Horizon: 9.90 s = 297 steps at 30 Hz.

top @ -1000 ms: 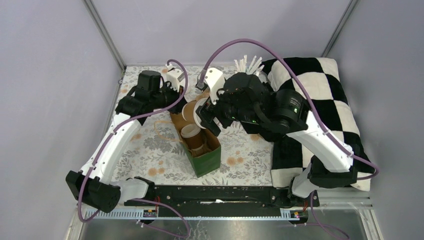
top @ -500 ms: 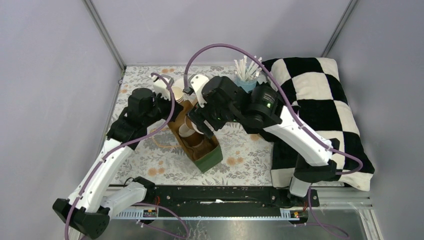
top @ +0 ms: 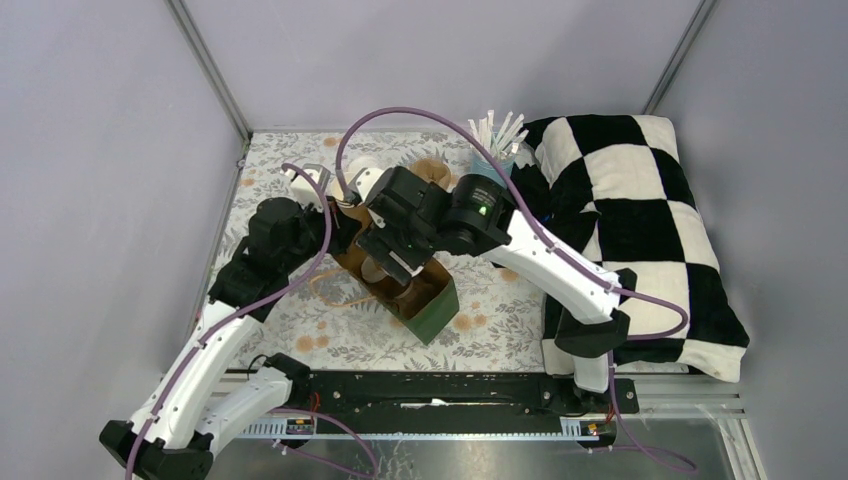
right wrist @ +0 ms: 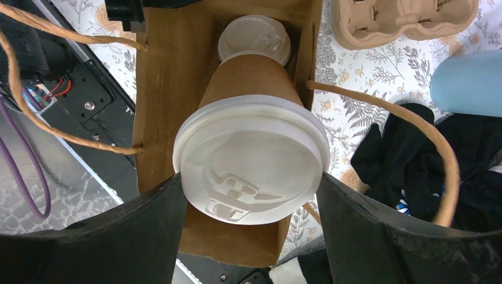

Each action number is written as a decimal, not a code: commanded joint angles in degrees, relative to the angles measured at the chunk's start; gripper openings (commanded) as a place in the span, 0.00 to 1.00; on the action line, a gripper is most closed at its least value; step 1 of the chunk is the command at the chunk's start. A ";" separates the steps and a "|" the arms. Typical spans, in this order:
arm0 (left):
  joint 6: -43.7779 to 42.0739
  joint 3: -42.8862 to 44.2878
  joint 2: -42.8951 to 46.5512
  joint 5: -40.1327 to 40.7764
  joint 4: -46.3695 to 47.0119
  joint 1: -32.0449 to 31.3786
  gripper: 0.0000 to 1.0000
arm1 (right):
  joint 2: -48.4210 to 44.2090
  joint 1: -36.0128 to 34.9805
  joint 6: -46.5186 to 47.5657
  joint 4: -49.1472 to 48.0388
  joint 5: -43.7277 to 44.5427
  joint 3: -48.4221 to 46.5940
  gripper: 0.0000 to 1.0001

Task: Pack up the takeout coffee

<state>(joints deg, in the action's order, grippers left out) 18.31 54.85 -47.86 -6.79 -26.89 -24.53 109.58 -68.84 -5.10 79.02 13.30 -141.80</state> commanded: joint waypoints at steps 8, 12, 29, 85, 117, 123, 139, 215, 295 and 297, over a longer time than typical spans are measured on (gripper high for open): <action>4.66 -1.57 4.76 1.71 8.12 -0.25 0.00 | 2.40 -2.37 -1.87 3.09 6.02 3.18 0.27; 5.46 -3.26 5.97 0.37 10.05 -0.25 0.00 | 2.46 -2.66 -2.54 1.76 6.80 5.65 0.28; 3.93 -11.64 15.29 0.34 16.35 -0.29 0.00 | -8.58 -3.36 1.11 -19.82 11.23 35.33 0.28; 3.40 -18.93 28.21 2.14 0.93 -0.27 0.00 | 0.83 -4.23 -0.89 -10.92 12.36 26.68 0.27; 2.05 -18.91 27.22 -0.63 1.80 -0.34 0.00 | 9.63 -2.30 -3.86 -5.76 16.92 26.36 0.27; 5.71 -17.54 26.18 6.37 -1.11 -0.34 0.00 | 1.70 -1.75 1.88 -25.88 15.57 41.96 0.28; 4.82 -17.12 26.19 0.77 0.05 -0.33 0.00 | 5.70 -1.34 2.56 -14.64 15.59 26.82 0.30; 4.24 -16.66 25.57 -1.10 0.98 -0.43 0.00 | 13.86 2.77 3.12 -4.74 18.41 23.95 0.33; 9.34 1.53 7.54 1.20 -19.92 -0.40 0.36 | -10.48 2.84 12.46 -27.06 0.13 39.71 0.39; 9.44 2.27 6.05 3.35 -20.73 -0.40 0.29 | -11.07 2.75 15.35 -26.72 -1.33 40.53 0.39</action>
<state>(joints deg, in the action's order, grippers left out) 26.96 54.04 -39.53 -8.56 -46.50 -25.06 101.03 -65.47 5.28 53.49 15.42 -102.61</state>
